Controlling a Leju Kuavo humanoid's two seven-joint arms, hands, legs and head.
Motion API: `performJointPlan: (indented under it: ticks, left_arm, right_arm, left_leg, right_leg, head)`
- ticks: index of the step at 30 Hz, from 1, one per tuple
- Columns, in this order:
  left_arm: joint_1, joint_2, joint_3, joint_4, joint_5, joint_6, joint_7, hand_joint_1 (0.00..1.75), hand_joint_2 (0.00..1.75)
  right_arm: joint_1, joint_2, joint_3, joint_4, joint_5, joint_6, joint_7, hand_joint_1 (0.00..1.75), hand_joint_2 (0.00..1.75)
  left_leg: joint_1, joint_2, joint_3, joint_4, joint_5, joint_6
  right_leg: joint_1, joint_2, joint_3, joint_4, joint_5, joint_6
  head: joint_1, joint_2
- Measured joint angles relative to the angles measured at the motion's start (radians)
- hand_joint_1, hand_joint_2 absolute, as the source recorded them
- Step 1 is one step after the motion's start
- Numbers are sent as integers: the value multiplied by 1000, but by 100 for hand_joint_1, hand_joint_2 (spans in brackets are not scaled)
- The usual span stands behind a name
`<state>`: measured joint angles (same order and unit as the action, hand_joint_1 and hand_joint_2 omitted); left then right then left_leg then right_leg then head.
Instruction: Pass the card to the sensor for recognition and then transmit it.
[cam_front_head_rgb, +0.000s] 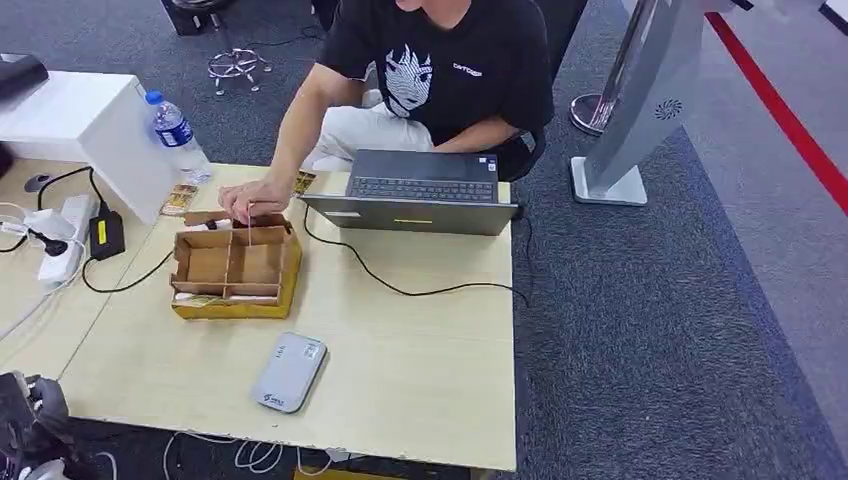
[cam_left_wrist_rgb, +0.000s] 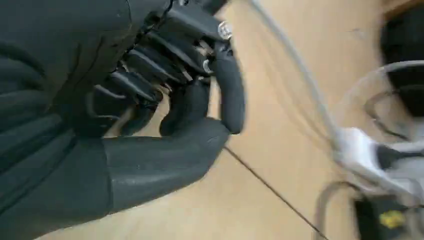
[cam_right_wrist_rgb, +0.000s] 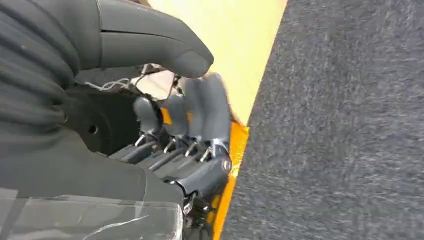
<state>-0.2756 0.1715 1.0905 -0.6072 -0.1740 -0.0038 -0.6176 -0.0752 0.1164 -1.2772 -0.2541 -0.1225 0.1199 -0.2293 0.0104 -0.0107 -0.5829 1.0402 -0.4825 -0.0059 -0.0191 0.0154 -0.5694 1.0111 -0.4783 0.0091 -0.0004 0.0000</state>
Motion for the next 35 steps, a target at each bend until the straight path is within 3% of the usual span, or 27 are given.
performJointPlan:
  ticks: [2, 5, 6, 7, 11, 15, 16, 17, 24, 35]
  left_arm:
    - [9, 21, 26, 77, 0, 10, 46, 175, 175]
    - [46, 31, 53, 168, -3, 32, 103, 175, 175]
    - [57, 31, 60, 191, -3, 39, 121, 175, 175]
    - [68, 31, 69, 212, 1, 45, 141, 175, 175]
    - [101, 31, 109, 273, 27, 83, 218, 171, 175]
    - [120, 28, 139, 306, 42, 97, 238, 166, 175]
    - [121, 28, 145, 311, 42, 98, 238, 70, 175]
    - [122, 28, 151, 314, 42, 100, 240, 0, 175]
    - [152, 10, 119, 321, 83, 88, 300, 0, 175]
    - [220, -30, -149, 321, 108, 66, 382, 0, 175]
  right_arm:
    - [-1, 0, 3, 3, 27, -40, 22, 171, 175]
    - [-2, 0, 20, 10, 82, -123, 74, 49, 175]
    - [-2, 0, 30, 12, 101, -150, 90, 16, 175]
    - [-2, 0, 41, 14, 122, -179, 106, 0, 175]
    - [0, 0, 81, 20, 169, -237, 138, 0, 175]
    - [-1, 0, 104, 22, 174, -242, 145, 0, 175]
    - [-1, 0, 108, 23, 174, -243, 145, 0, 175]
    - [-1, 0, 110, 23, 174, -243, 146, 0, 175]
    - [20, -3, 226, 16, 174, -226, 148, 0, 175]
    - [70, -24, 489, -19, 164, -200, 168, 0, 175]
  left_leg:
    - [-1, -1, 0, 0, 0, 0]
    - [1, -1, -1, 0, 0, 0]
    - [1, -1, -2, 0, 0, 0]
    - [1, -1, -2, 0, 0, 0]
    - [0, -1, -2, 0, 0, 0]
    - [0, -1, -2, 0, 0, 0]
    - [0, -2, -2, 0, 0, 0]
    - [0, -2, -2, 0, 0, 0]
    - [1, -1, -1, 0, 0, 0]
    - [0, -1, -2, 0, 0, 0]
  right_leg:
    - [0, -1, 0, 0, -1, 0]
    - [0, -1, -1, 0, -1, 0]
    - [0, -1, -1, 0, -1, 0]
    - [0, -1, -1, 0, -1, 0]
    - [0, -1, -1, 0, -1, 0]
    - [0, -2, -1, -1, -1, 0]
    - [0, -2, -1, -1, -1, 0]
    - [0, -2, -1, 0, -1, 0]
    - [0, -2, -1, 0, 0, 0]
    - [0, -2, -1, -1, -1, 0]
  head:
    - [1, 0]
    - [0, 0]
    - [0, 0]
    - [1, 0]
    - [0, 0]
    - [0, 0]
    - [0, 0]
    - [0, 0]
    - [0, 0]
    - [0, 0]
